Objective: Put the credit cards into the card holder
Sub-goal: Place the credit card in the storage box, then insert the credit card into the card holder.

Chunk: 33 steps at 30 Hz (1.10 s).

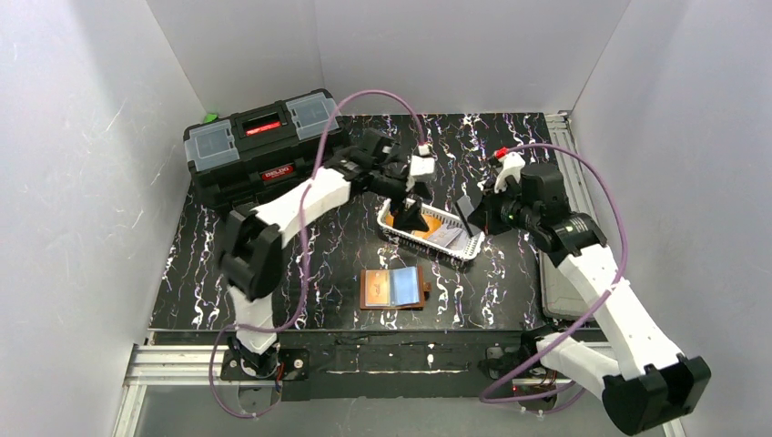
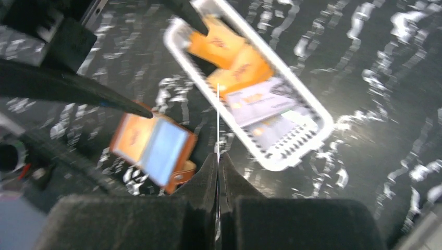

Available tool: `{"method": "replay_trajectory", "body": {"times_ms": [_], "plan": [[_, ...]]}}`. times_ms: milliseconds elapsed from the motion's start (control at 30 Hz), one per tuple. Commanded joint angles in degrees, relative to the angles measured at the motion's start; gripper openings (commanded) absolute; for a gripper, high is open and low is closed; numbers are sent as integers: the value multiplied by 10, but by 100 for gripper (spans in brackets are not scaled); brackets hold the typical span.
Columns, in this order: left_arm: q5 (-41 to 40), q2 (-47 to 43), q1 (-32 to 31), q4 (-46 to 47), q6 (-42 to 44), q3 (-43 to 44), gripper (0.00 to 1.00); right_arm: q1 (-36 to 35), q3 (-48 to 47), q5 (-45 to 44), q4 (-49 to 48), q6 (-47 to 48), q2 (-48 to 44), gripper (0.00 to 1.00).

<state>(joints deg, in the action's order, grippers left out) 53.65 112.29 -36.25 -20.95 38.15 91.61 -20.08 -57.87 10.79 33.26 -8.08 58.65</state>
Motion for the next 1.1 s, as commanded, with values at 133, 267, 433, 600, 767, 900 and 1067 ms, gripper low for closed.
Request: {"method": "replay_trajectory", "body": {"times_ms": [133, 267, 433, 600, 767, 900, 1067], "plan": [[57, -276, 22, 93, -233, -137, 98, -71, 39, 238, -63, -61, -97, 1], [58, -359, 22, 107, -294, -189, 98, -135, 29, 248, -65, -62, -108, 1], [107, -393, 22, 114, -338, -209, 98, -184, -7, 241, -40, -44, -85, 1], [154, -403, 22, 89, -330, -227, 98, -214, -51, 218, -13, -17, -60, 1], [163, -412, 20, 88, -330, -255, 88, -230, -86, 211, -10, -4, -43, 1], [148, -415, 11, 90, -329, -255, 77, -245, -104, 203, -9, 3, -27, 1], [145, -409, 6, 96, -337, -245, 64, -274, -130, 171, -2, 16, -2, 1]]}}
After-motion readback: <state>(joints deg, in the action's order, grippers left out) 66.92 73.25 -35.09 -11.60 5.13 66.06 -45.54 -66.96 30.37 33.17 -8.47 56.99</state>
